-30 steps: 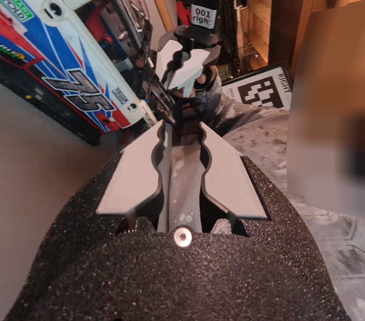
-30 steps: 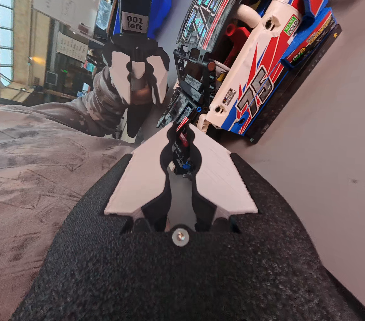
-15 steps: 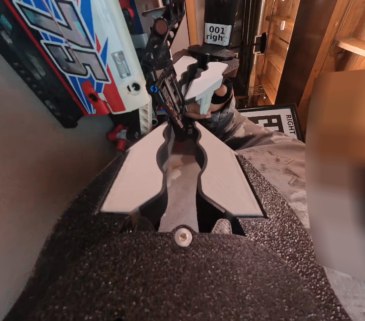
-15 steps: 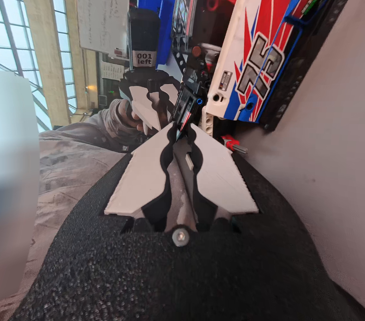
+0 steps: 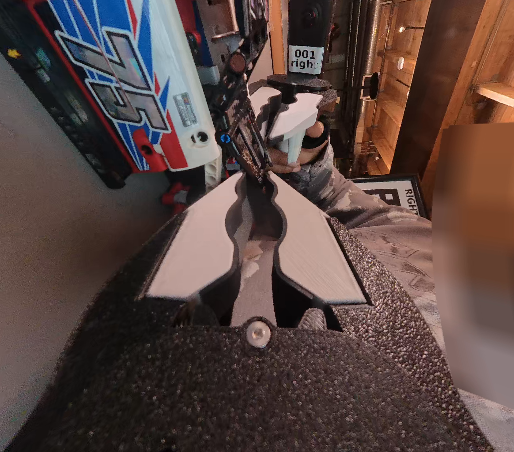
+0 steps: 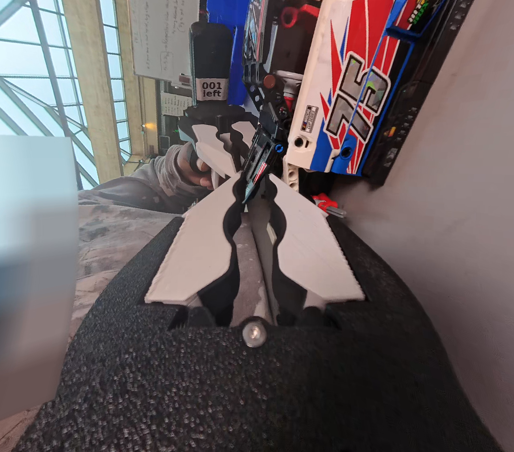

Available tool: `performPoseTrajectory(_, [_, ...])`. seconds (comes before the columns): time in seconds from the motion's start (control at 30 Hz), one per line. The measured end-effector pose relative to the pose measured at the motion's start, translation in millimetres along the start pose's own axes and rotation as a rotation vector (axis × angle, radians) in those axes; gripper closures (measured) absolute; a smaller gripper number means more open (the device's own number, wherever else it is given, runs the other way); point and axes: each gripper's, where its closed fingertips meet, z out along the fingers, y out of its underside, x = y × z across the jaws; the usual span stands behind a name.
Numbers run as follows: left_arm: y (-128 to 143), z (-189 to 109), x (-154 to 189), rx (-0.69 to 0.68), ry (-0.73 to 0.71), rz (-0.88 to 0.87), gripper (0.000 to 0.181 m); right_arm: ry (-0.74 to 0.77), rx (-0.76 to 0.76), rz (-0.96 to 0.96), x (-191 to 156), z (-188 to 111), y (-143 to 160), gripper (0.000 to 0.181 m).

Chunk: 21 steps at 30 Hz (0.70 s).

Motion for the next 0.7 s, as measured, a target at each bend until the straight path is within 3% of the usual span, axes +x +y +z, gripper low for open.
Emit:
performPoseTrajectory(0.27, [3,-8,-2,0.003,0.003,0.037,0.171,-0.012,-0.018,0.036,4,2,-8,0.176])
performPoseTrajectory(0.4, [11,-13,-1,-0.012,0.021,0.039,0.171,-0.043,-0.044,0.054,-4,7,0,0.166])
performPoseTrajectory(0.7, [39,-16,9,0.017,0.146,0.020,0.172,-0.044,-0.032,0.168,-14,14,33,0.163])
